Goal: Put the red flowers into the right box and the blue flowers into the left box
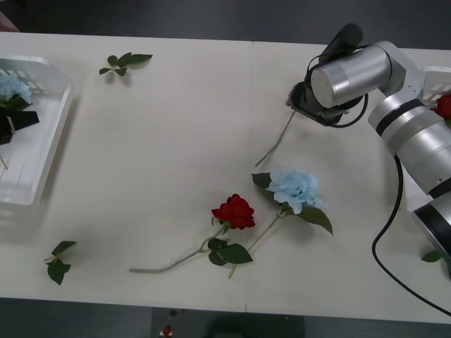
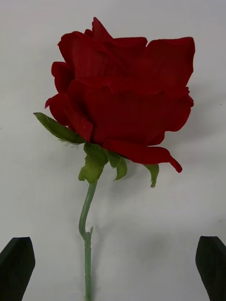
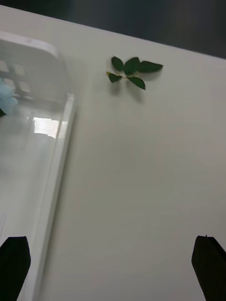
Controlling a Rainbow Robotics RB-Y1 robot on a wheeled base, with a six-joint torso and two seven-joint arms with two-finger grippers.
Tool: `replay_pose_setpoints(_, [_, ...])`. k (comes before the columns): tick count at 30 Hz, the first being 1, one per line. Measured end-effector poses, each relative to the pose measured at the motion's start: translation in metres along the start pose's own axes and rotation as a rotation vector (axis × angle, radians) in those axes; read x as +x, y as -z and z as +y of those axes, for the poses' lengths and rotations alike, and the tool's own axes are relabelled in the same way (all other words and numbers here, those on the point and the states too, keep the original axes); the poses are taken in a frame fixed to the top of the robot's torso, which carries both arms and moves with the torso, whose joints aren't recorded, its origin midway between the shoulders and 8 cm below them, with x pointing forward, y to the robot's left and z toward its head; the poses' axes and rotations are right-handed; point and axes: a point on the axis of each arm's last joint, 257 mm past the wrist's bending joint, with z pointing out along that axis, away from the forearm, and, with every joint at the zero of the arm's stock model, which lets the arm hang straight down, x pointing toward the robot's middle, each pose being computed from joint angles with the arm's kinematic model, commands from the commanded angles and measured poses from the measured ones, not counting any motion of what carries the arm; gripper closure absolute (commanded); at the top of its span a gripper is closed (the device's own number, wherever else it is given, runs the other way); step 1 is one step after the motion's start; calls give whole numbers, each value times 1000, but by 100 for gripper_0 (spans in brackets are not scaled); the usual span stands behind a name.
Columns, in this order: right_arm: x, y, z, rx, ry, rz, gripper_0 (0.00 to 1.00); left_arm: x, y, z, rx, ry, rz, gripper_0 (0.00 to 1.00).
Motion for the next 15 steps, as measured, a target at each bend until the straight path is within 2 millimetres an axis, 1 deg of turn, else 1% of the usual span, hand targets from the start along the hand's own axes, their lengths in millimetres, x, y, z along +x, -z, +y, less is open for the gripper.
replay_pose_setpoints(3, [1,-5,1,0,18,-18,0,26,-10,-32,42,-62,38,0])
replay_pose_setpoints(7, [3,-16,-3,13,40,-42,0,59,-21,-79,82,-168,52,0])
replay_pose_setpoints(11, [7,-23,-7,30,50,-52,0,100,-37,-130,146,-254,89,0])
replay_pose_setpoints(15, [7,-24,-7,39,66,-61,0,137,-49,-181,212,-339,118,0])
